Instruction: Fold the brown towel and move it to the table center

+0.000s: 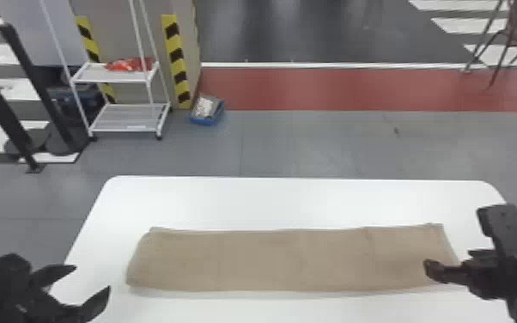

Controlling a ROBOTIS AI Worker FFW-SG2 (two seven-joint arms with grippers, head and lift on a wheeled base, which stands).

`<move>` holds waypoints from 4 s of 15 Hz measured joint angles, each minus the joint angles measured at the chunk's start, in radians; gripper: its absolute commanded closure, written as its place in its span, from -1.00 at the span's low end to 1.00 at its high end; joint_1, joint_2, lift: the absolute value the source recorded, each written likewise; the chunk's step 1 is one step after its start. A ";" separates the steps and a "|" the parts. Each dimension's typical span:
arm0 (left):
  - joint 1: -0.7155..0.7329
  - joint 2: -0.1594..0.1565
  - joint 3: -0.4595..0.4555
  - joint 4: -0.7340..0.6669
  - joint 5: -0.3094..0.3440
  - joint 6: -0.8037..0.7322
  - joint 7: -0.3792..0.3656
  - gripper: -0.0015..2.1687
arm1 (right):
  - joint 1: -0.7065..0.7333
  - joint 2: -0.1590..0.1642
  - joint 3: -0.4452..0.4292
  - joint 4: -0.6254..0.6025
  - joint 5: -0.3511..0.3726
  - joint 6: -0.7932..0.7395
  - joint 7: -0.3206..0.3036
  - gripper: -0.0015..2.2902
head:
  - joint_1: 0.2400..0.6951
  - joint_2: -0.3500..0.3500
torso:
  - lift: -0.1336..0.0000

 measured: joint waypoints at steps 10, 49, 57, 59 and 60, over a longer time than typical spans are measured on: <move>-0.096 -0.059 -0.033 -0.002 0.043 0.288 0.035 -0.88 | 0.026 -0.017 -0.038 0.013 0.012 -0.016 0.002 -0.90 | 1.00 -0.15 | 1.00; -0.174 -0.067 0.042 -0.092 0.082 0.606 -0.229 0.98 | 0.035 -0.013 -0.065 0.066 0.005 -0.077 0.000 -0.90 | 1.00 -0.24 | 1.00; -0.150 -0.198 -0.168 -0.396 0.080 0.806 -0.104 0.98 | 0.043 -0.010 -0.091 0.055 0.004 -0.078 0.000 -0.90 | 1.00 -0.83 | 1.00; -0.150 -0.215 -0.257 -0.430 0.085 0.833 -0.011 0.98 | 0.043 -0.011 -0.099 0.055 0.003 -0.080 0.000 -0.90 | 1.00 -0.98 | 1.00; -0.156 -0.223 -0.296 -0.435 0.088 0.836 0.014 0.98 | 0.043 -0.011 -0.100 0.055 0.000 -0.082 0.000 -0.90 | 1.00 -1.00 | 1.00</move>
